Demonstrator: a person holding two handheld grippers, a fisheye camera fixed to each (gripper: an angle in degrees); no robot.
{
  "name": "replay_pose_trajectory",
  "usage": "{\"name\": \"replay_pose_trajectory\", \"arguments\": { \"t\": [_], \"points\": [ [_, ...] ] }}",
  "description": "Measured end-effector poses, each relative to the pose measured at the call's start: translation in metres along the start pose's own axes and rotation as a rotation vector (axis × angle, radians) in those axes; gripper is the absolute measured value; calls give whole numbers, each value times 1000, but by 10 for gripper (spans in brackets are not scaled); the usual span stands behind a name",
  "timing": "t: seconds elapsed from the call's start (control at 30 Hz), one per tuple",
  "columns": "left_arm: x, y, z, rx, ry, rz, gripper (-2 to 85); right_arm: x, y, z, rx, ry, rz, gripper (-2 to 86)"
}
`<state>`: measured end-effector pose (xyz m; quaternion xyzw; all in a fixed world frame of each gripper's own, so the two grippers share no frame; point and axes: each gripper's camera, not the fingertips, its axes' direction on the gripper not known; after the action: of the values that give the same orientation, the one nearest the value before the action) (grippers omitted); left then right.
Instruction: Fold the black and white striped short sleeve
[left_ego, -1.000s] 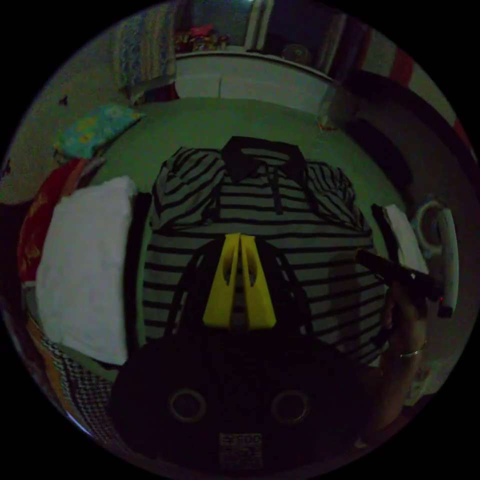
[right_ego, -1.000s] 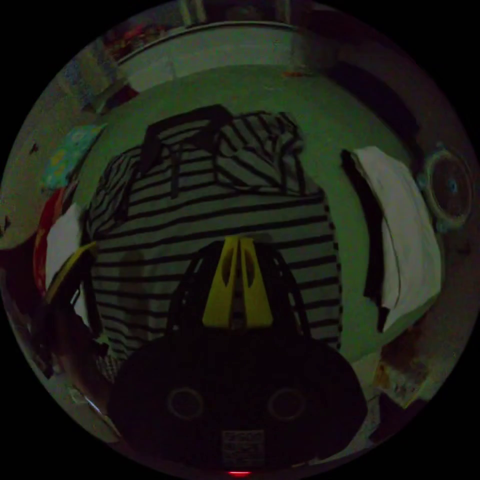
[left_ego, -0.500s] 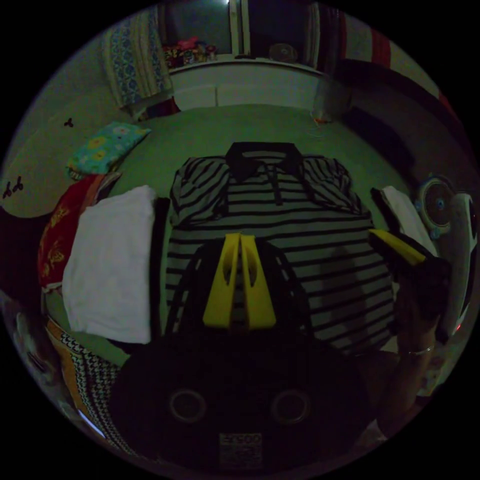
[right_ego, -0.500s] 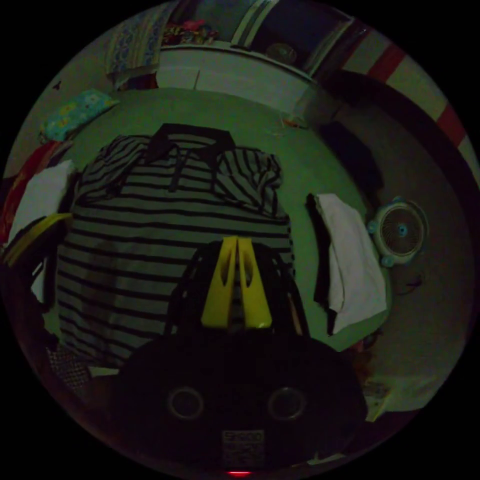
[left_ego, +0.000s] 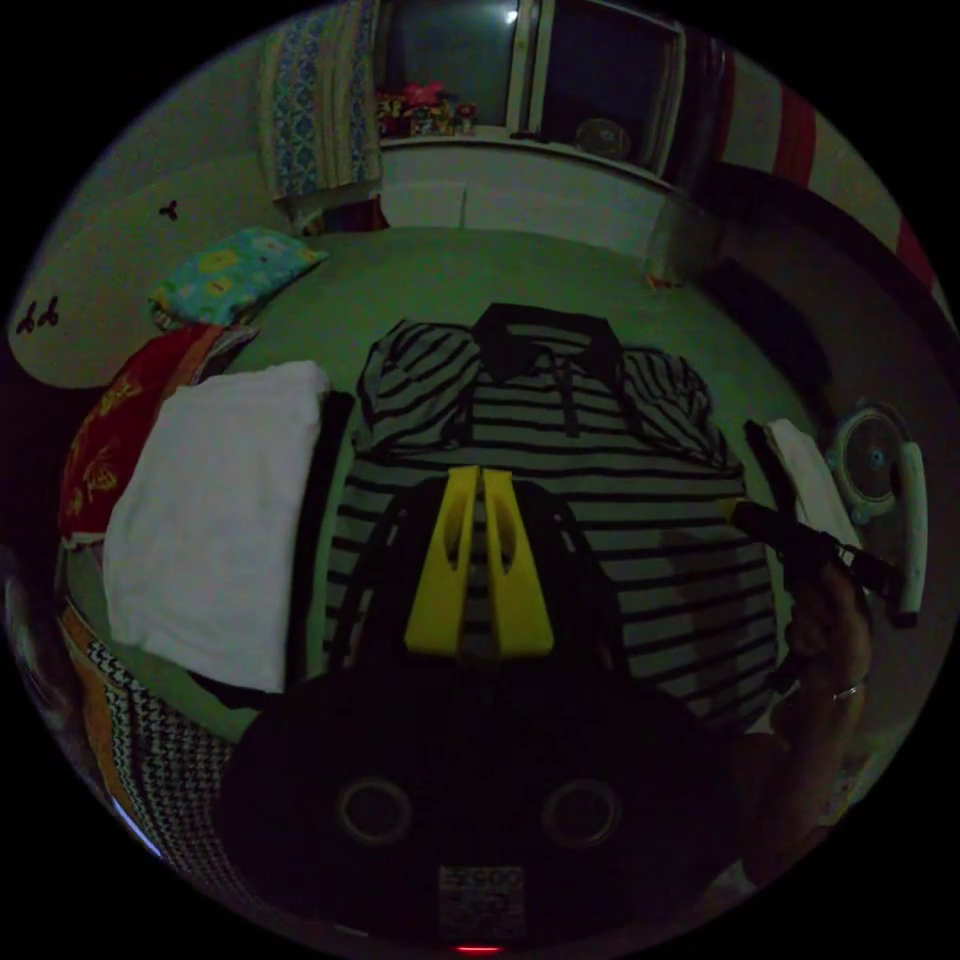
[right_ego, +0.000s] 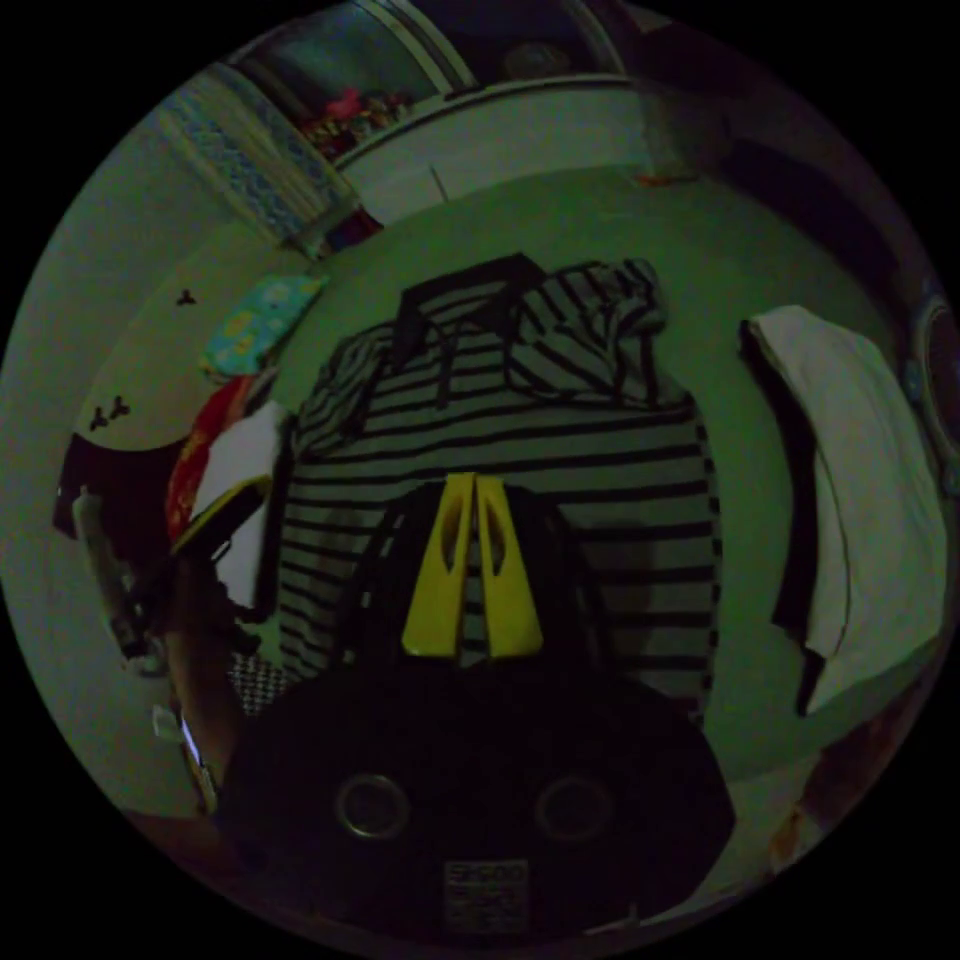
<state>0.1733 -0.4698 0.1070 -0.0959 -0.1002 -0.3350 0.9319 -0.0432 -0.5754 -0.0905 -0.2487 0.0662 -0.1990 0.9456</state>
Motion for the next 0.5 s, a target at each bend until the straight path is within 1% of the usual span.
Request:
{"name": "replay_pose_trajectory", "arguments": {
  "t": [0.07, 0.1, 0.13, 0.17, 0.2, 0.23, 0.27, 0.3, 0.37, 0.43, 0.5],
  "points": [
    [-4, -6, 3, 43, 52, -4, 38, 11, 1, -12, 77, -14, -19, -9],
    [-4, -15, 7, 54, 72, 34, 52, 16, -2, -19, 103, -9, -79, -6],
    [-5, -22, 8, 47, 63, 59, 59, 21, -9, -23, 106, 36, -136, -2],
    [-9, -37, 10, 41, 28, 62, 67, 24, -15, -24, 97, 68, -147, 4],
    [-13, -54, 11, 64, 12, 112, 77, 32, -30, -27, 93, 112, -153, 15],
    [-14, -63, 11, 70, -14, 157, 83, 38, -47, -29, 93, 155, -212, 30],
    [-20, -81, 15, 80, -82, 219, 99, 42, -56, -29, 92, 181, -239, 38],
    [-29, -99, 20, 97, -91, 254, 118, 53, -75, -27, 96, 205, -253, 61],
    [-46, -126, 36, 99, -58, 278, 145, 77, -104, -21, 86, 171, -243, 97],
    [-63, -149, 63, 37, -31, 281, 181, 111, -141, -3, -12, 122, -183, 153],
    [-87, -175, 97, -40, -16, 232, 217, 134, -161, 8, -67, 122, -134, 175]
  ]
}}
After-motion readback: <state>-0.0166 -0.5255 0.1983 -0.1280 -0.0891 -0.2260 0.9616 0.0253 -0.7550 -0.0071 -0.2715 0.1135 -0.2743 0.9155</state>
